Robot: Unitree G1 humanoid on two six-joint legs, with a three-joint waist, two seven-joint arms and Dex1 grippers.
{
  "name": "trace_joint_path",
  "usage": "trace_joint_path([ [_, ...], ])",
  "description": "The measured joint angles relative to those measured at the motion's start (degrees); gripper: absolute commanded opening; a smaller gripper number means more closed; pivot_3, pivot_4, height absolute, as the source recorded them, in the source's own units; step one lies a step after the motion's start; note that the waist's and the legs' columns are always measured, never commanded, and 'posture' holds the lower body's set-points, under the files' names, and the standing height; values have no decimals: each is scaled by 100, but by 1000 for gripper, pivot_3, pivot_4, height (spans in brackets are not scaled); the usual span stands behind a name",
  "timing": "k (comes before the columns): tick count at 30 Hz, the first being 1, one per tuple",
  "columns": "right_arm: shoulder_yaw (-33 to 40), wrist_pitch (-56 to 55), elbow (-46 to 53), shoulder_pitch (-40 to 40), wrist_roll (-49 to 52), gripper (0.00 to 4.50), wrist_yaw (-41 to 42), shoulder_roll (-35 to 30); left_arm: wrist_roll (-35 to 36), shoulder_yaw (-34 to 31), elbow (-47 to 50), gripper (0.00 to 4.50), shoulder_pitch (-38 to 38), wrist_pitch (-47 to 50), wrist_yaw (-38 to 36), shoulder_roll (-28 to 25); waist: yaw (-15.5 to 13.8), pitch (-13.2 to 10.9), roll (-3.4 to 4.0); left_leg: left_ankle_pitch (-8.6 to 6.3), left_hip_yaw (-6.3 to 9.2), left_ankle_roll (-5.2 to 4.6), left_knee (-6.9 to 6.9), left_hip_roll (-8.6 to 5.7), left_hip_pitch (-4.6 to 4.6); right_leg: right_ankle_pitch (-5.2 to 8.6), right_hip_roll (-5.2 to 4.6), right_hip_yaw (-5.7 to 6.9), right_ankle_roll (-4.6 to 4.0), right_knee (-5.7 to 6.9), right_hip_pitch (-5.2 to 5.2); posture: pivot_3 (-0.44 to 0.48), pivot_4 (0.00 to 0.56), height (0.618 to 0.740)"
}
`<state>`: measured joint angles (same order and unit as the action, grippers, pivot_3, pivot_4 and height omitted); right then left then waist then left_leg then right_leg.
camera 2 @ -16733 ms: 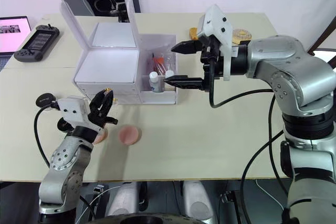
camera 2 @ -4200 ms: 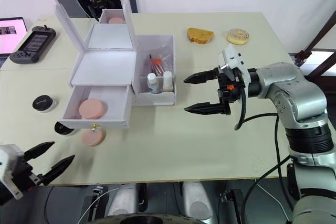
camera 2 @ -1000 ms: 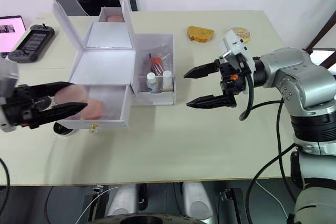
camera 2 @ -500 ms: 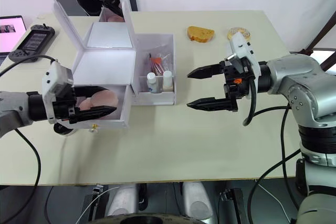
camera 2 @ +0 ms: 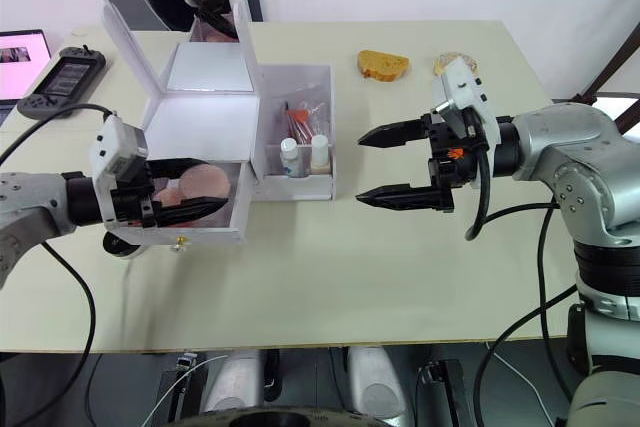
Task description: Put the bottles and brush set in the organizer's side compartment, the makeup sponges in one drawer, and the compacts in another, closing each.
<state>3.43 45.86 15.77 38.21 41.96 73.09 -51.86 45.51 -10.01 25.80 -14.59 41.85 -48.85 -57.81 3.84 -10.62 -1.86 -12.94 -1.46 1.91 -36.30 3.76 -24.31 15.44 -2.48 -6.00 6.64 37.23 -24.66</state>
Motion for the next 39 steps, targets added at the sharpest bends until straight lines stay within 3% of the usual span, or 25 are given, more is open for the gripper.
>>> trace_joint_path([
  [15,-29,-37,-38,7,-3,4500,100,-21,385,-873,-147,4459,-102,184,-145,100,6,0,-1,0,5,0,-3,0,1,-1,2,2,2,3,3,0,150,740],
  [18,-61,-76,-111,43,-7,4500,166,-23,512,-1371,-128,4459,236,301,-264,-28,16,0,-1,0,5,0,-1,0,2,0,2,2,2,3,3,0,150,740],
  [25,-465,-316,-512,420,-175,4500,435,132,1038,-3318,654,4459,1972,667,-757,68,13,0,0,0,3,0,-2,1,4,6,-3,3,-11,3,3,0,150,740],
  [28,-638,-424,-693,635,-259,4500,560,215,1259,-4044,1275,3600,2970,739,-763,579,25,0,0,0,-4,0,-2,0,4,10,-12,3,-18,0,4,0,150,740],
  [29,-666,-478,-806,693,-318,4500,621,220,1372,-4248,1544,2972,3409,774,-722,901,18,1,-4,0,-4,0,-3,0,5,10,-11,3,-18,1,5,0,150,740],
  [30,-668,-497,-839,699,-337,4500,637,220,1388,-4286,1587,2685,3484,775,-715,958,16,1,-6,0,-3,0,-3,1,5,10,-8,3,-18,1,5,0,150,740],
  [35,-868,-665,-1157,929,-517,4500,821,411,1100,-4657,1960,152,4487,102,-707,1931,13,2,-3,1,-4,2,-5,-1,24,12,-9,3,-23,-2,22,0,150,740],
  [39,-939,-752,-1383,994,-700,4500,869,462,334,-4243,1811,65,5050,-940,-734,3075,25,6,-12,0,-7,3,-6,-1,30,13,-7,-3,-24,-8,27,0,150,740],
])
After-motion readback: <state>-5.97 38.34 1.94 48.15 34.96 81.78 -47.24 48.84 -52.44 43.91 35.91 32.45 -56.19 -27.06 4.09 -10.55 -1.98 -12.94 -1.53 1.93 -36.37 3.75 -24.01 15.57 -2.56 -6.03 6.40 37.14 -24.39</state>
